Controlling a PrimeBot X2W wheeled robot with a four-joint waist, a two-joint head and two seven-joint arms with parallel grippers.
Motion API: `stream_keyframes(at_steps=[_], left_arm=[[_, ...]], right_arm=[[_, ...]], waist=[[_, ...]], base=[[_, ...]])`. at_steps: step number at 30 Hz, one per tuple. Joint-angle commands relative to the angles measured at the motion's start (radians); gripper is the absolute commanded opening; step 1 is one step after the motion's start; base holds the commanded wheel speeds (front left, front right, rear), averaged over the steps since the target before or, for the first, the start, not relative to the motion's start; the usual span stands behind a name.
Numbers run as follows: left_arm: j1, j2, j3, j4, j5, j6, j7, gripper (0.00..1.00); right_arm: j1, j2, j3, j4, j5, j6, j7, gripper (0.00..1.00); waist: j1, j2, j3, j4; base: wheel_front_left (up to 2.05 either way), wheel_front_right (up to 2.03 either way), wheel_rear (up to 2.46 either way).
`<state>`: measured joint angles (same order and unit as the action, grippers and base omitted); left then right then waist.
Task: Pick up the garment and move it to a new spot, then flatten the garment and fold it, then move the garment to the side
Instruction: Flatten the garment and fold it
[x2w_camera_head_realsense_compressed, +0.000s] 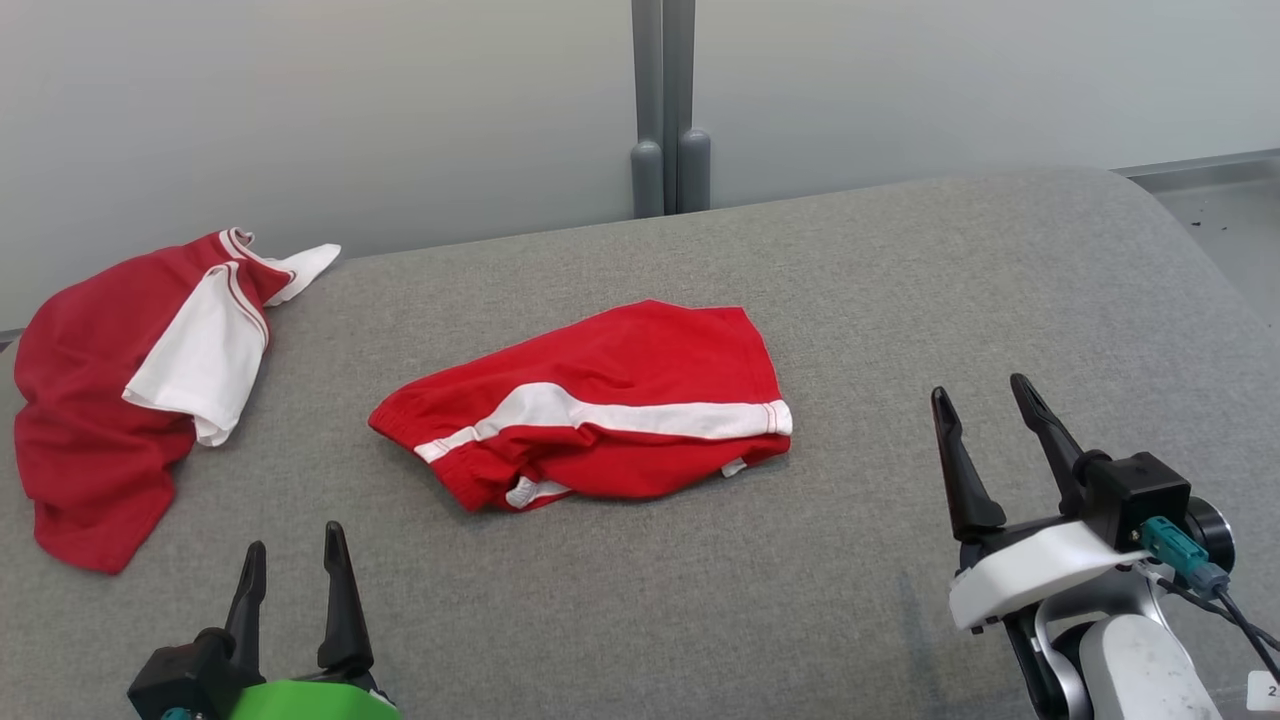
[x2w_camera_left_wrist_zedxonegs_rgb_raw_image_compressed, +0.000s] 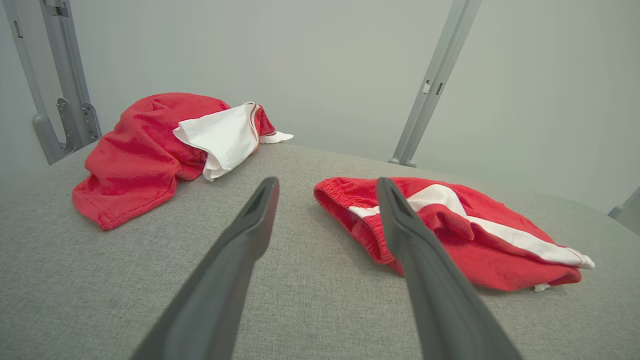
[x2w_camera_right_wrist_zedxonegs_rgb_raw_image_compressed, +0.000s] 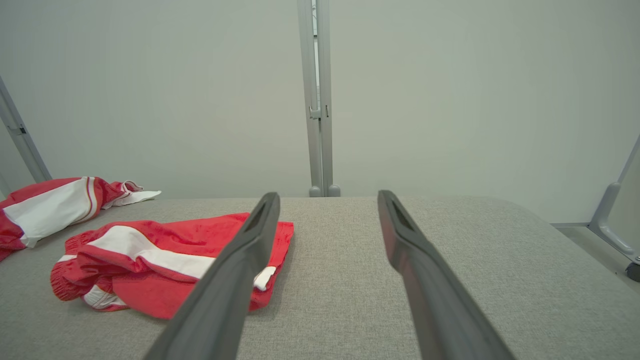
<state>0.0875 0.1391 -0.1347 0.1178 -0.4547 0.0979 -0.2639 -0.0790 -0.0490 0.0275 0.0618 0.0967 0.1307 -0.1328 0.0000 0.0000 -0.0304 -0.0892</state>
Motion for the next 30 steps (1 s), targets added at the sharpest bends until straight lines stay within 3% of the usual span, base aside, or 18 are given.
stream_keyframes(at_steps=[1, 14, 30], left_arm=[[0.0, -0.003, 0.003, 0.003, 0.009, -0.004, 0.0, 1.0], [-0.027, -0.016, -0.016, 0.004, 0.023, -0.019, 0.0, 1.0], [-0.102, -0.019, -0.058, 0.012, 0.039, -0.036, 0.003, 1.0]], right_arm=[[-0.009, -0.003, 0.002, 0.004, 0.006, 0.0, -0.004, 1.0], [-0.094, -0.011, 0.056, 0.118, 0.054, 0.0, 0.095, 1.0], [-0.31, -0.074, 0.166, 0.447, 0.289, 0.0, 0.157, 1.0]], waist=[[0.0, 0.0, 0.002, 0.003], [0.0, 0.0, 0.046, 0.043], [0.0, 0.0, 0.147, 0.132]], base=[[0.0, 0.0, 0.0], [0.0, 0.0, 0.0], [0.0, 0.0, 0.0]])
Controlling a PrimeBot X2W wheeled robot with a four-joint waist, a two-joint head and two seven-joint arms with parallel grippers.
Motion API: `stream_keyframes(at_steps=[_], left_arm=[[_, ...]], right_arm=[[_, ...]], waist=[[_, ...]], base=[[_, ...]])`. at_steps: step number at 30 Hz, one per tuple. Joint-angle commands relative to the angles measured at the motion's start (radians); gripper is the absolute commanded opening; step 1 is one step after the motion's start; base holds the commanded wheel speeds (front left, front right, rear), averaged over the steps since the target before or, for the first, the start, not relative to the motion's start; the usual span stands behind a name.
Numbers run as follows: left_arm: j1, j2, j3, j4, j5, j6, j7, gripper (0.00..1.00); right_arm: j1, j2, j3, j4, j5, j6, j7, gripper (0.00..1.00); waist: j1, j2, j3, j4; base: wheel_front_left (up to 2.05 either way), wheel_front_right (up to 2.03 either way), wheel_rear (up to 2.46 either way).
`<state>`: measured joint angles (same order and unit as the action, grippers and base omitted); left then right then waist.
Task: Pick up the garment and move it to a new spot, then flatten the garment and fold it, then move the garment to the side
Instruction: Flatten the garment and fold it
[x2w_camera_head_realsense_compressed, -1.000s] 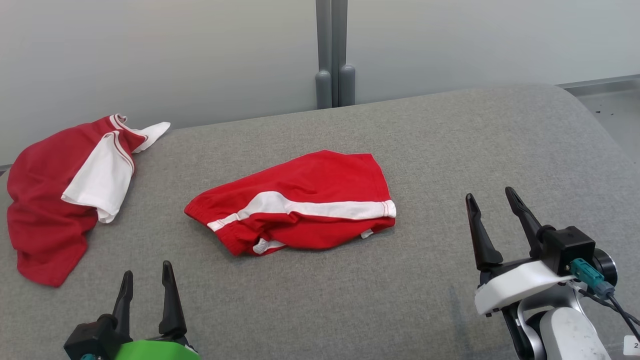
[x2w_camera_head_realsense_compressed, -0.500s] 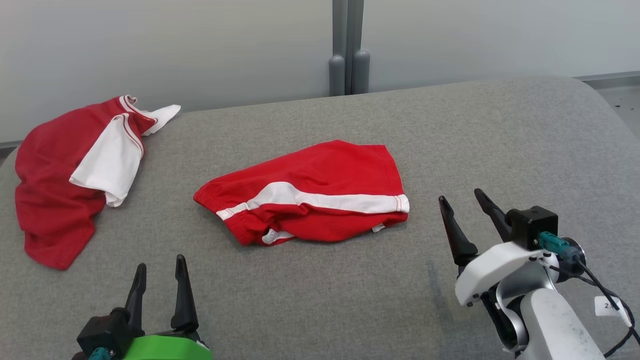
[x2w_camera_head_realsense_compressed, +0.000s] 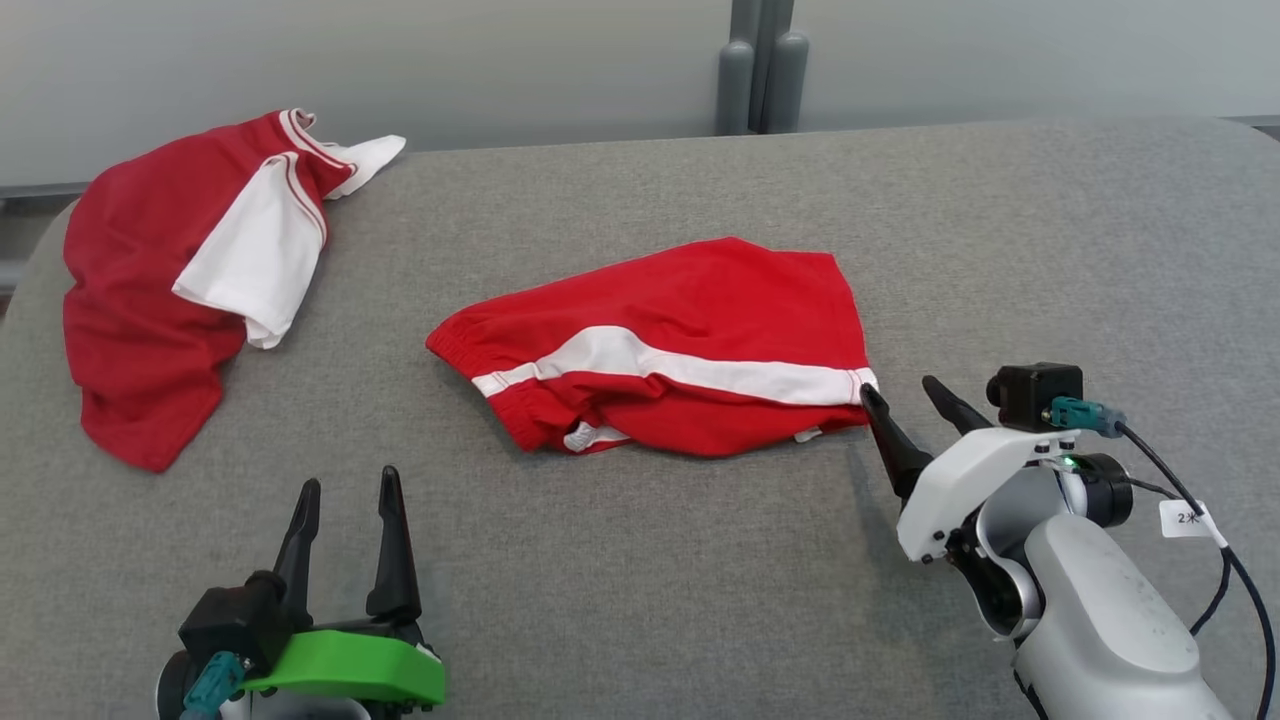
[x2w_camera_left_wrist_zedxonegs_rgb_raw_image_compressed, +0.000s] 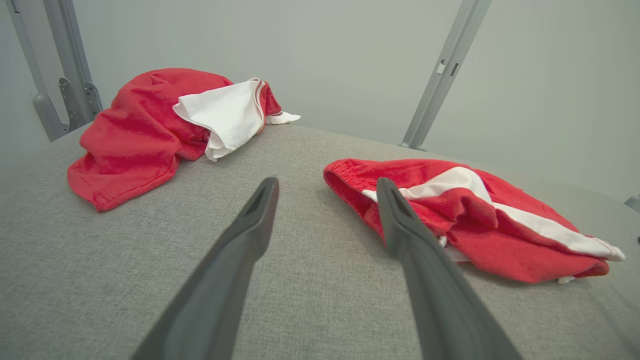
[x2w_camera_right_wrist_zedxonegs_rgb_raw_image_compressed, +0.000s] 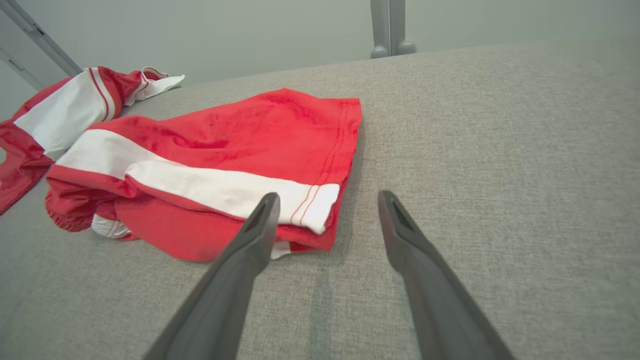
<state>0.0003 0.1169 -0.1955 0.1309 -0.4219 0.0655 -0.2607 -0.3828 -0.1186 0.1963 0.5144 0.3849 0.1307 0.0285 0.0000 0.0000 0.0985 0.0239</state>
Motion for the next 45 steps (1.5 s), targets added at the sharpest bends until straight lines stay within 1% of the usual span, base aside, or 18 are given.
stream_keyframes(at_steps=[1, 8, 9, 19, 30, 32, 34, 35, 36, 38, 44, 45], left_arm=[[-0.018, 0.003, 0.001, 0.0, 0.006, -0.003, 0.0, 1.0], [-0.025, 0.008, -0.003, 0.006, 0.009, -0.004, -0.001, 1.0], [-0.025, 0.013, -0.006, 0.005, 0.011, -0.004, -0.002, 1.0], [-0.009, 0.018, -0.013, 0.0, 0.009, 0.004, -0.002, 1.0], [-0.011, 0.022, -0.023, -0.002, 0.004, 0.008, 0.003, 1.0], [-0.013, 0.023, -0.023, -0.002, 0.002, 0.009, 0.003, 1.0], [-0.015, 0.024, -0.024, -0.003, 0.001, 0.01, 0.003, 1.0], [-0.016, 0.024, -0.024, -0.003, 0.0, 0.011, 0.003, 1.0], [-0.016, 0.025, -0.024, -0.003, -0.001, 0.012, 0.003, 1.0], [-0.017, 0.026, -0.025, -0.002, -0.003, 0.013, 0.003, 1.0], [-0.019, 0.027, -0.026, -0.003, -0.005, 0.015, 0.002, 1.0], [-0.019, 0.027, -0.026, -0.004, -0.006, 0.015, 0.002, 1.0]], right_arm=[[-0.016, -0.008, 0.004, 0.012, 0.018, 0.0, -0.008, 1.0], [-0.068, -0.025, 0.071, 0.106, 0.1, 0.0, -0.028, 1.0], [-0.1, -0.032, 0.111, 0.154, 0.14, 0.0, -0.059, 1.0], [-0.138, -0.043, 0.192, 0.192, 0.185, 0.0, -0.114, 1.0], [-0.19, -0.045, 0.235, 0.228, 0.218, 0.0, -0.165, 1.0], [-0.199, -0.044, 0.243, 0.237, 0.223, 0.0, -0.168, 0.92], [-0.206, -0.042, 0.249, 0.245, 0.231, 0.0, -0.173, 0.87], [-0.211, -0.042, 0.248, 0.25, 0.235, 0.0, -0.178, 0.82], [-0.215, -0.041, 0.247, 0.255, 0.24, 0.0, -0.183, 0.69], [-0.223, -0.041, 0.242, 0.267, 0.245, 0.0, -0.194, 0.5], [-0.245, -0.034, 0.225, 0.311, 0.248, 0.0, -0.22, 0.31], [-0.248, -0.033, 0.224, 0.316, 0.25, 0.0, -0.223, 0.31]], waist=[[0.0, 0.0, 0.023, 0.026], [0.0, 0.0, 0.047, 0.054], [0.0, 0.0, 0.054, 0.061], [0.0, 0.0, 0.053, 0.056], [0.0, 0.0, 0.057, 0.064], [0.0, 0.0, 0.059, 0.065], [0.0, 0.0, 0.061, 0.066], [0.0, 0.0, 0.062, 0.066], [0.0, 0.0, 0.063, 0.067], [0.0, 0.0, 0.064, 0.067], [0.0, 0.0, 0.066, 0.067], [0.0, 0.0, 0.066, 0.066]], base=[[0.0, 0.0, 0.0], [0.0, 0.0, 0.0], [0.0, 0.0, 0.0], [0.0, 0.0, 0.0], [0.0, 0.0, 0.0], [0.0, 0.0, 0.0], [0.0, 0.0, 0.0], [0.0, 0.0, 0.0], [0.0, 0.0, 0.0], [0.0, 0.0, 0.0], [0.0, 0.0, 0.0], [0.0, 0.0, 0.0]])
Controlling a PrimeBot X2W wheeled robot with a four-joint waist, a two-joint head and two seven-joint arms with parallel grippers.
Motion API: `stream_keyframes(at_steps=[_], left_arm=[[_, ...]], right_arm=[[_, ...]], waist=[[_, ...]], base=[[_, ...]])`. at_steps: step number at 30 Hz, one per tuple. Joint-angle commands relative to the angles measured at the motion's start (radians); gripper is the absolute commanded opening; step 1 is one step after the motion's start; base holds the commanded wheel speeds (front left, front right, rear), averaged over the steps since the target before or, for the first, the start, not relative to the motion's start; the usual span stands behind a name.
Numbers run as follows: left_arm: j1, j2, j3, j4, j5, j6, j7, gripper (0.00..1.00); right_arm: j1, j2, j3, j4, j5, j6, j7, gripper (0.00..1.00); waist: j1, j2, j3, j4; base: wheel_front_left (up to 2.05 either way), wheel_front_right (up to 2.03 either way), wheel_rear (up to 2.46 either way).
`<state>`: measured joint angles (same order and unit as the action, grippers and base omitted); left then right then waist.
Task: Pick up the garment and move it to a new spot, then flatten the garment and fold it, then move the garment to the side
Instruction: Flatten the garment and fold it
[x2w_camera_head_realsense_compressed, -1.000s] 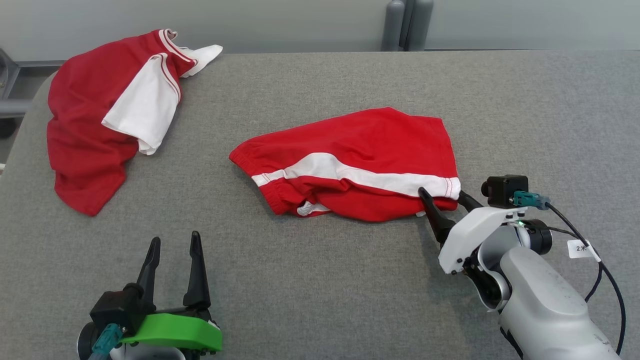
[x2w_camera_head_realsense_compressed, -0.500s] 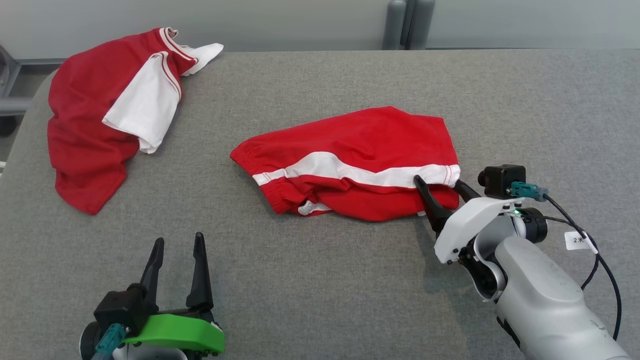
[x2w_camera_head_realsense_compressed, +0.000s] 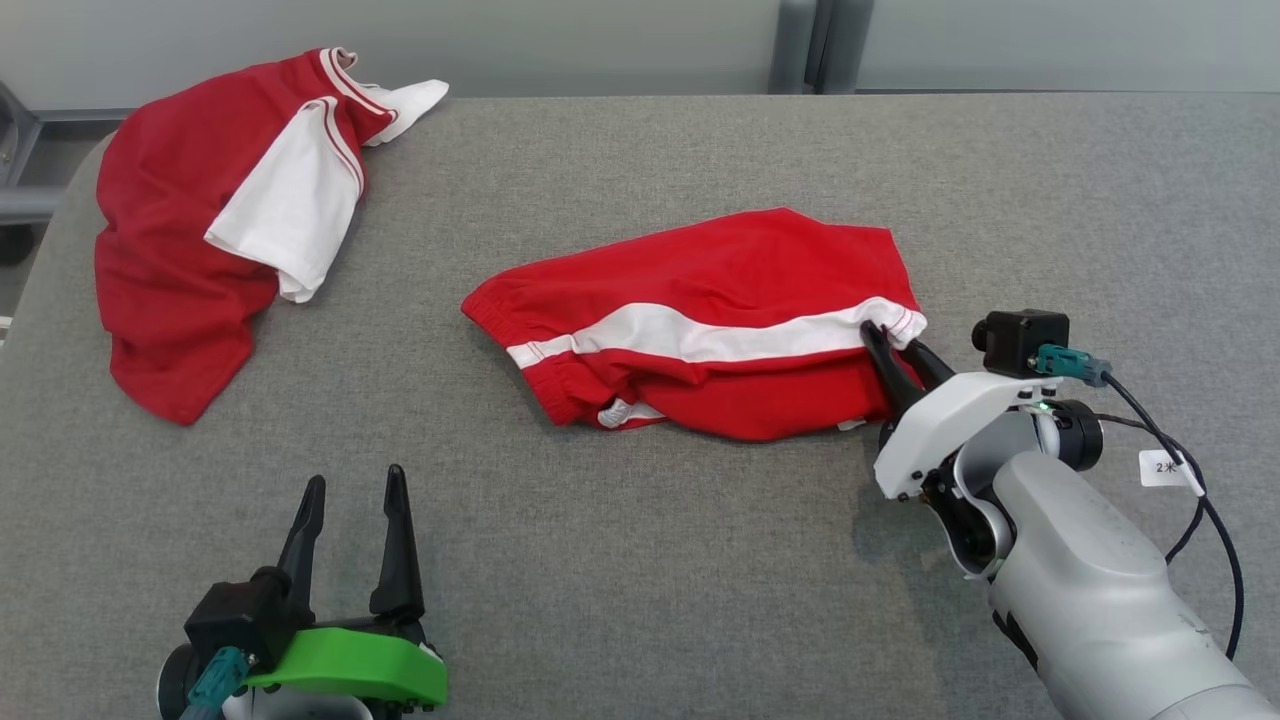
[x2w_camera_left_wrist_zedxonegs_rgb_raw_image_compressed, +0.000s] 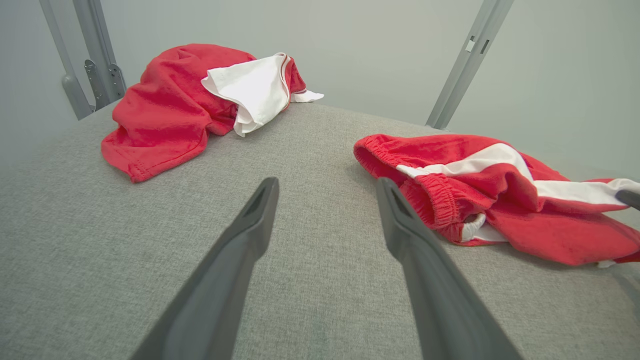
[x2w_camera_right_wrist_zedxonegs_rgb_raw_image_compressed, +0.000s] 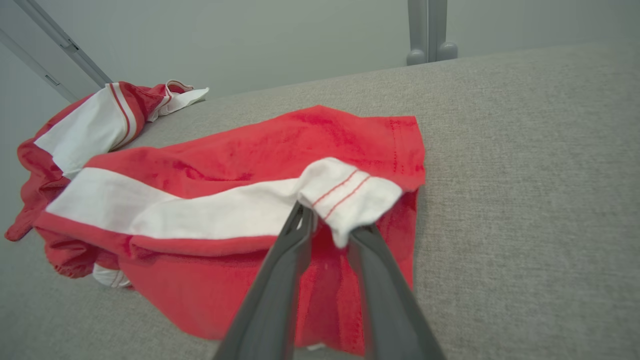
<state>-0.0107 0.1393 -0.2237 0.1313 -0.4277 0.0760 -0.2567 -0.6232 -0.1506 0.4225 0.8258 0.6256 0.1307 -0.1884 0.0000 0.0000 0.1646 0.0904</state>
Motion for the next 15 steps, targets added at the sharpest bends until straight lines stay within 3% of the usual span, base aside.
stream_keyframes(at_steps=[1, 3, 5, 10, 15], left_arm=[[-0.008, 0.005, 0.002, -0.005, -0.001, 0.005, -0.002, 1.0], [-0.009, 0.005, 0.003, -0.005, -0.003, 0.005, -0.003, 1.0], [-0.009, 0.004, 0.003, -0.004, -0.004, 0.006, -0.003, 1.0], [-0.013, -0.002, 0.0, 0.004, -0.01, -0.001, -0.005, 1.0], [-0.033, -0.022, -0.028, 0.022, -0.047, -0.043, 0.007, 1.0]], right_arm=[[-0.009, -0.001, -0.003, 0.008, 0.011, 0.0, -0.009, 0.29], [-0.009, -0.002, -0.006, 0.015, 0.015, 0.0, -0.017, 0.19], [-0.005, -0.005, -0.015, 0.02, 0.018, 0.0, -0.029, 0.0], [0.029, -0.01, -0.035, -0.003, 0.027, 0.0, -0.054, 0.0], [0.079, -0.025, -0.053, -0.066, 0.031, 0.0, -0.066, 0.0]], waist=[[0.0, 0.0, 0.001, -0.001], [0.0, 0.0, 0.001, -0.002], [0.0, 0.0, 0.002, -0.004], [0.0, 0.0, -0.001, -0.009], [0.0, 0.0, -0.004, -0.022]], base=[[0.0, 0.0, 0.0], [0.0, 0.0, 0.0], [0.0, 0.0, 0.0], [0.0, 0.0, 0.0], [0.0, 0.0, 0.0]])
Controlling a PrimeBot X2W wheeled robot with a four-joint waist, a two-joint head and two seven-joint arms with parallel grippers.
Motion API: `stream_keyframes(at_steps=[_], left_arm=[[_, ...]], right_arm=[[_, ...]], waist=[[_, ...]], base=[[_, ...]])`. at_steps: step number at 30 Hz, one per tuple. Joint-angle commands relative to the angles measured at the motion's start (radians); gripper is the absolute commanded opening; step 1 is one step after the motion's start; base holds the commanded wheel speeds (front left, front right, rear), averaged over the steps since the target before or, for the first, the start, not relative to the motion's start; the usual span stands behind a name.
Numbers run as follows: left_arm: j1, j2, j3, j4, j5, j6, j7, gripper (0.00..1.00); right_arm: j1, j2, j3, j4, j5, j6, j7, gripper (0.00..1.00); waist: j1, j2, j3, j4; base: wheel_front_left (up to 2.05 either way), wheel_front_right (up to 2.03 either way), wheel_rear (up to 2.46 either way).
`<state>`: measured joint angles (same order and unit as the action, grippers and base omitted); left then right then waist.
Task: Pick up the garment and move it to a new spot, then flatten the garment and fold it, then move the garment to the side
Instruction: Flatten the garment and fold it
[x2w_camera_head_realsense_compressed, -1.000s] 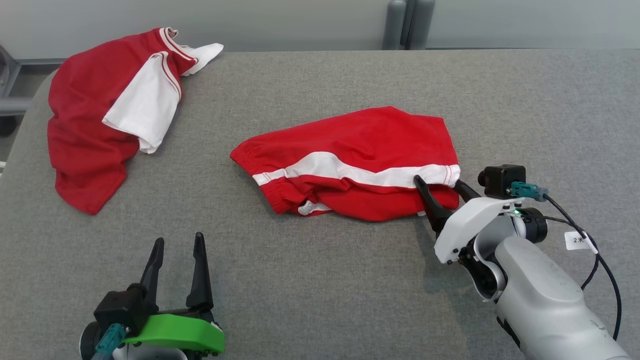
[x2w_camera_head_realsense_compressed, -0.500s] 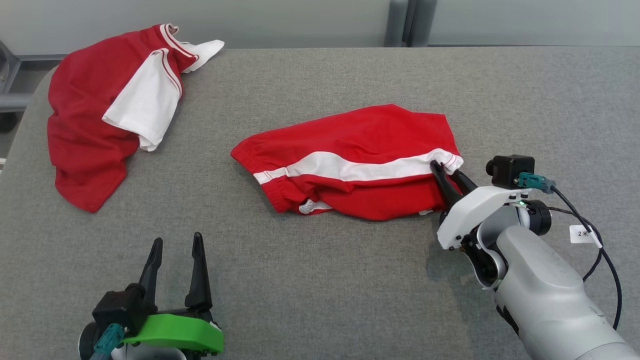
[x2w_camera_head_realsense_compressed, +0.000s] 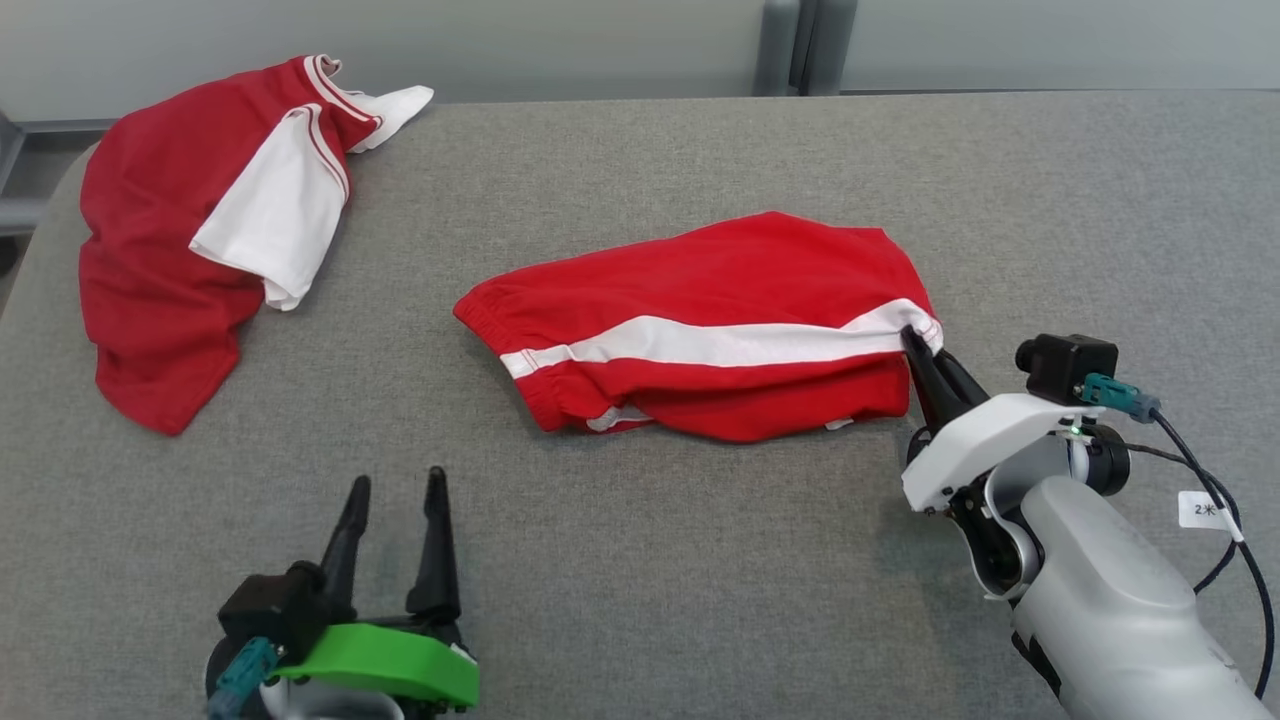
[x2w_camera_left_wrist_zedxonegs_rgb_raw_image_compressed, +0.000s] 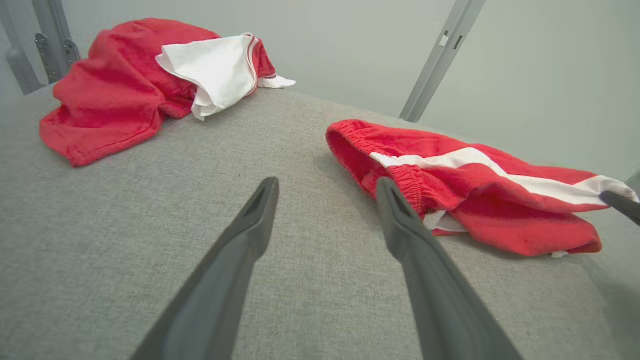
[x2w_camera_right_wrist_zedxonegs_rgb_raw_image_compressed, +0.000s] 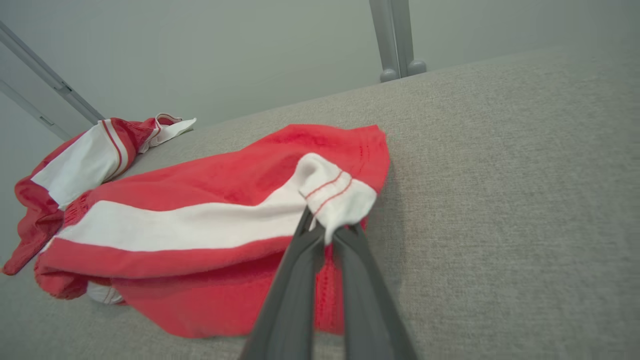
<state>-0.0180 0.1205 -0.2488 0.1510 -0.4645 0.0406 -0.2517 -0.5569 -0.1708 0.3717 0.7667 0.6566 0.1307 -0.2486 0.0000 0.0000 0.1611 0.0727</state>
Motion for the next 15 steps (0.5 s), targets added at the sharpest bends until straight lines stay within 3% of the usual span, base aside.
stream_keyframes(at_steps=[1, 8, 15], left_arm=[[-0.031, -0.007, -0.014, 0.008, -0.016, -0.022, 0.008, 1.0], [-0.138, -0.038, -0.096, 0.121, -0.07, -0.105, 0.078, 1.0], [-0.252, -0.06, -0.106, 0.273, -0.134, -0.12, 0.095, 1.0]], right_arm=[[0.023, -0.011, -0.007, -0.02, -0.004, 0.0, -0.007, 0.0], [0.063, -0.025, -0.039, -0.067, -0.032, 0.0, 0.006, 0.0], [0.06, -0.016, -0.063, -0.079, -0.058, 0.0, 0.026, 0.0]], waist=[[0.0, 0.0, 0.0, -0.008], [0.0, 0.0, 0.002, -0.031], [0.0, 0.0, 0.007, -0.052]], base=[[0.0, 0.0, 0.0], [0.0, 0.0, 0.0], [0.0, 0.0, 0.0]])
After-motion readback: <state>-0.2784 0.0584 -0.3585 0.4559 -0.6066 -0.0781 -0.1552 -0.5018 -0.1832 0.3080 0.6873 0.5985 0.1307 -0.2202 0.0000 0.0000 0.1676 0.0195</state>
